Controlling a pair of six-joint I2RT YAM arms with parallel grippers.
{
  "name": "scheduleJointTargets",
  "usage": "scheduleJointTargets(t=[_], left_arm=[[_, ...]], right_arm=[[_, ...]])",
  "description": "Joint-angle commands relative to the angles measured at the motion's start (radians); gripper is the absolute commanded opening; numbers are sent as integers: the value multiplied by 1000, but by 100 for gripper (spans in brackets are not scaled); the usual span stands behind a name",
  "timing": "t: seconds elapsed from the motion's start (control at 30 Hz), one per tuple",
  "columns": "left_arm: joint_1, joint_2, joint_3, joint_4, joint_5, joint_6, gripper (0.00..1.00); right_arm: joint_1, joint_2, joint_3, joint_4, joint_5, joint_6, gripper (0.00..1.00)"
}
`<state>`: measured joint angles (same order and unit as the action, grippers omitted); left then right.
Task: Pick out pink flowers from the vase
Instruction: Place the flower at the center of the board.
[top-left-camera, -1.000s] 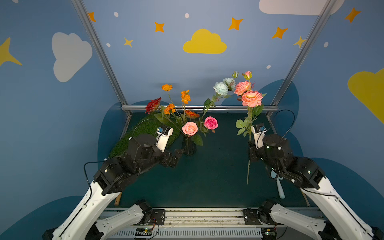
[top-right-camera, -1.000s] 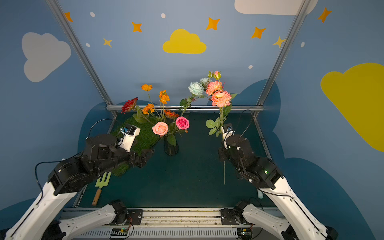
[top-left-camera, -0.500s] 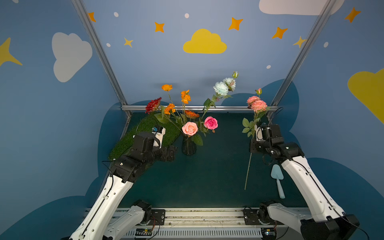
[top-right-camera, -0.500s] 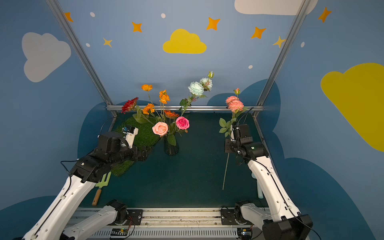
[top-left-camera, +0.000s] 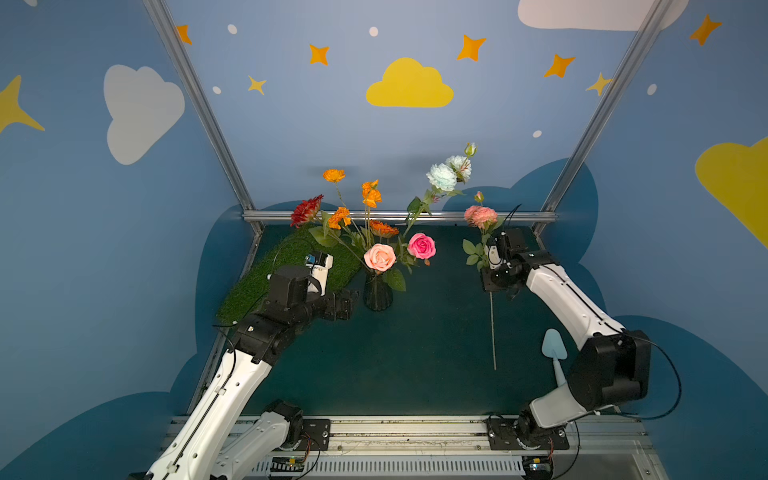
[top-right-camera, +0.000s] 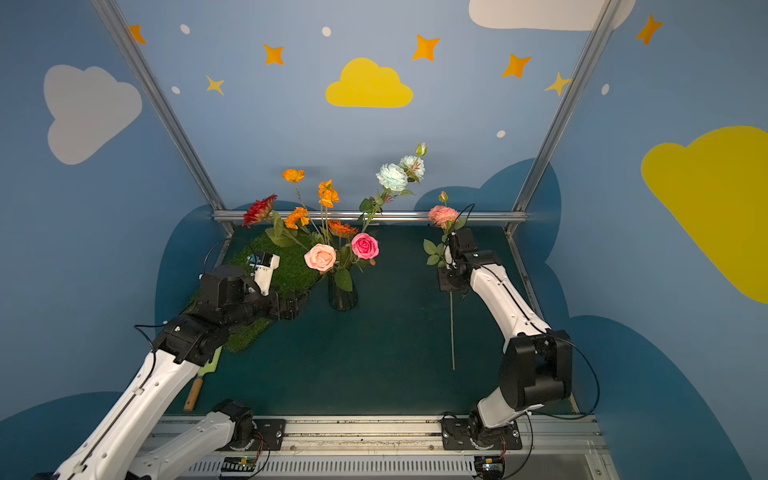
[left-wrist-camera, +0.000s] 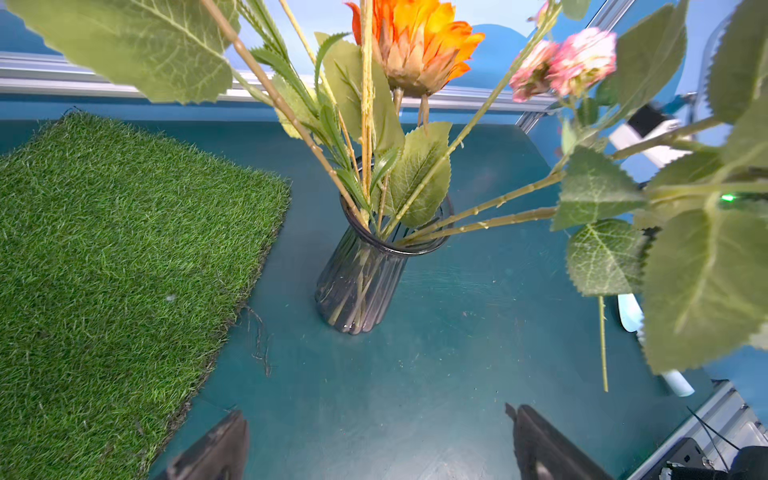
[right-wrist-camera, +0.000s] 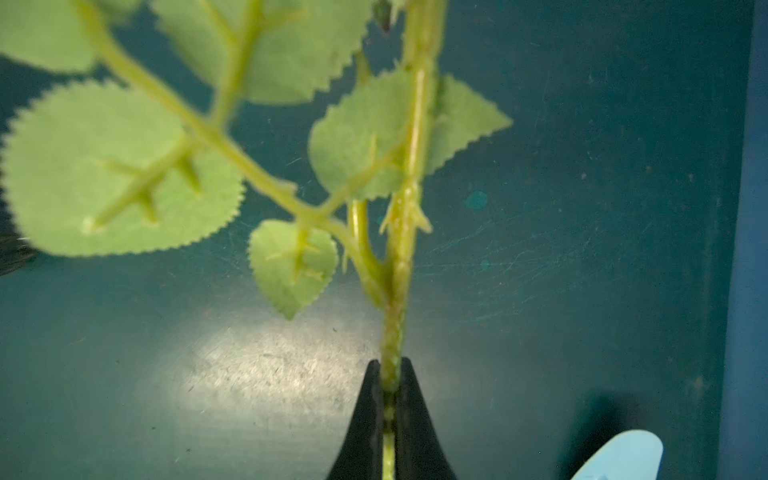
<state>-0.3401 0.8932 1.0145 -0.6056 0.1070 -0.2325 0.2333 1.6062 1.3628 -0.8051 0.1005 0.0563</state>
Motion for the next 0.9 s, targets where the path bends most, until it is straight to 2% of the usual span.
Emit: scheduleJointTargets(t=[0.0, 0.1, 0.2, 0.4, 0.87], left_arm=[[14, -29, -16, 48, 41, 1, 100], [15, -36, -17, 48, 43, 2, 100], [19, -40, -16, 44, 42, 8, 100], [20, -40, -15, 39, 51, 10, 100], [19, -82, -54, 53, 74, 3, 100]], right_arm=[[-6, 102, 87, -77, 48, -18, 0], [-12, 228, 190, -175, 27, -32, 0], [-13, 309, 218, -201, 16, -16, 0], [-14, 306, 141, -103, -10, 18, 0], [-17, 428, 138, -42, -31, 25, 0]])
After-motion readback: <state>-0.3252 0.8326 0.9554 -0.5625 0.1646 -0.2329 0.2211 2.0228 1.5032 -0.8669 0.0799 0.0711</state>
